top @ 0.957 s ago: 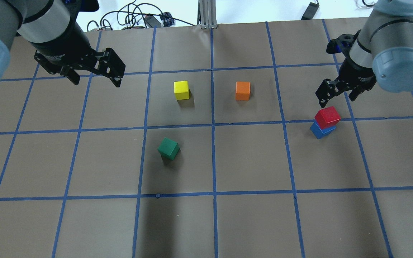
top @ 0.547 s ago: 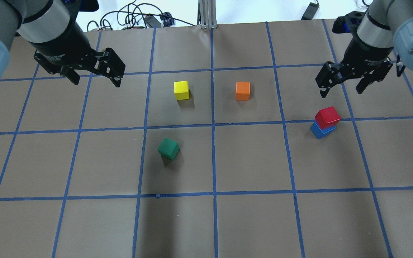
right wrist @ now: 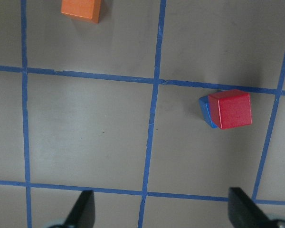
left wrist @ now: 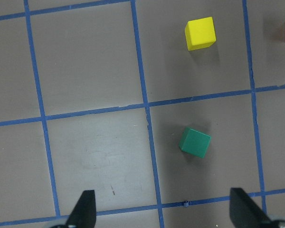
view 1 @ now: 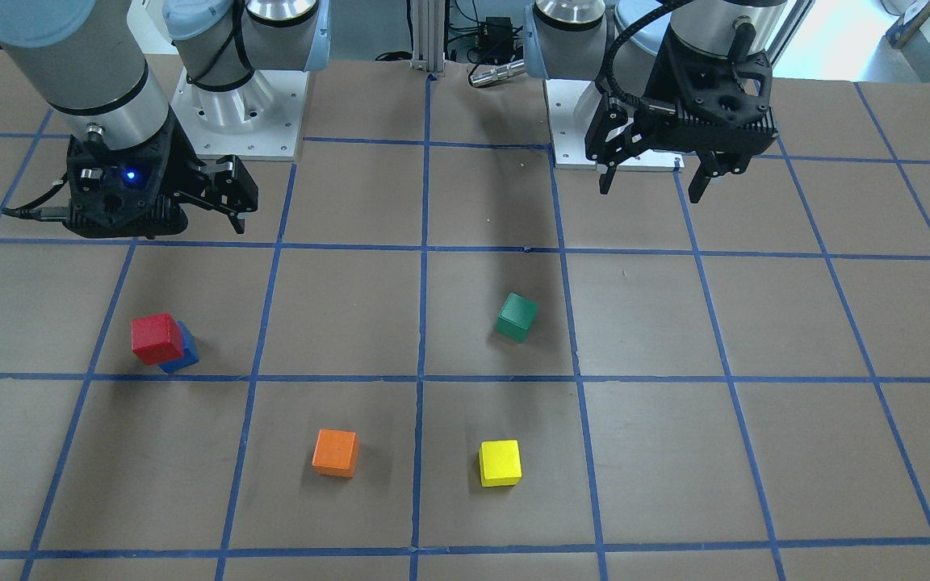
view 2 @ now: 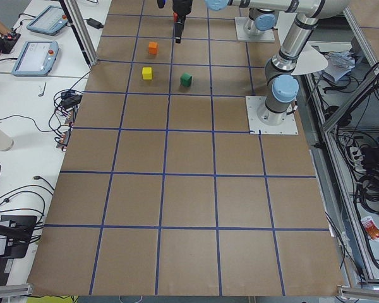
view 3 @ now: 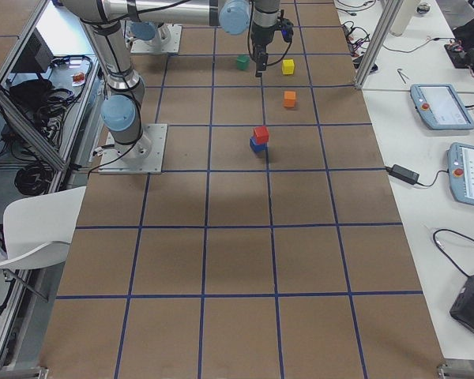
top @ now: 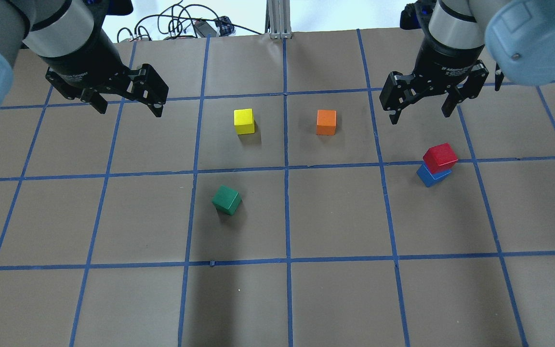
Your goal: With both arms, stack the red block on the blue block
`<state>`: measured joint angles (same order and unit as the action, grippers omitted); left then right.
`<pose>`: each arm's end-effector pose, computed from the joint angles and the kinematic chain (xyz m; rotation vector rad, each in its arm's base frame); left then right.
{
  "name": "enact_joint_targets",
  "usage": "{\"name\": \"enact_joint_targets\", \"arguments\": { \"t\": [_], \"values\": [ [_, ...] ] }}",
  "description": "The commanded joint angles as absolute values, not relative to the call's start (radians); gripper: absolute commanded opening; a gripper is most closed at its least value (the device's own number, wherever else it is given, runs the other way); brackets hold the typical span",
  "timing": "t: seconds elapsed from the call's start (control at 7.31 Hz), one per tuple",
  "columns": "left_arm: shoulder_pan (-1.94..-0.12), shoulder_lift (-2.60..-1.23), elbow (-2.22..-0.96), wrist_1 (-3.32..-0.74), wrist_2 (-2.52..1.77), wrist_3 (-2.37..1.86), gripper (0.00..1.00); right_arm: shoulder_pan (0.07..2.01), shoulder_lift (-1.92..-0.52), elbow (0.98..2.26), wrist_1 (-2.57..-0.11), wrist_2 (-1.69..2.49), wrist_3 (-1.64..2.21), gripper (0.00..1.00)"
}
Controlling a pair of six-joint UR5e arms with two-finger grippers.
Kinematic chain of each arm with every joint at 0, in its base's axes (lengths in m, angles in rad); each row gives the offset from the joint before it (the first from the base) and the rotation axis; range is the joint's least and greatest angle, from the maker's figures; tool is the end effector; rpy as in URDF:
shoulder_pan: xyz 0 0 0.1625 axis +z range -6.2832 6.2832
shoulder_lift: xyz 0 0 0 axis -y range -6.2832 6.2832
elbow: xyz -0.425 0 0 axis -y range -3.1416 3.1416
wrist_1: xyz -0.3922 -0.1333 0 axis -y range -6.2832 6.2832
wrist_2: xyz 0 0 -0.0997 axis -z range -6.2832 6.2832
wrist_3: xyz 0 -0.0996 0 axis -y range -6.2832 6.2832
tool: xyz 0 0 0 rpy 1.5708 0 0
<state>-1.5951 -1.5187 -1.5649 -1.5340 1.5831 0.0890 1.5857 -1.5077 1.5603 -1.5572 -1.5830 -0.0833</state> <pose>-0.1437 -0.4747 0.5199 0.1759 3.1178 -0.1474 0.1397 -0.5093 0.4601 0.1543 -3.1261 -0.1042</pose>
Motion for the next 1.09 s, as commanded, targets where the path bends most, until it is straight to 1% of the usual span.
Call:
{"name": "enact_joint_targets", "arguments": {
  "t": [0.0,0.41,0.96],
  "values": [
    [-1.595,-1.519,-1.565,-1.534,1.583,0.089,1.00,1.588,-1.520,1.543,-1.557,-1.578,-0.081,1.00],
    [-1.595,-1.519,-1.565,-1.534,1.583,0.089,1.00,1.572,-1.519,1.520,-1.546,-1.585,-0.080,1.00],
    [-1.586,-1.508,-1.565,-1.558,1.542,0.069,1.00,1.572,-1.531,1.523,-1.545,-1.594,-0.057,1.00]
  ]
}}
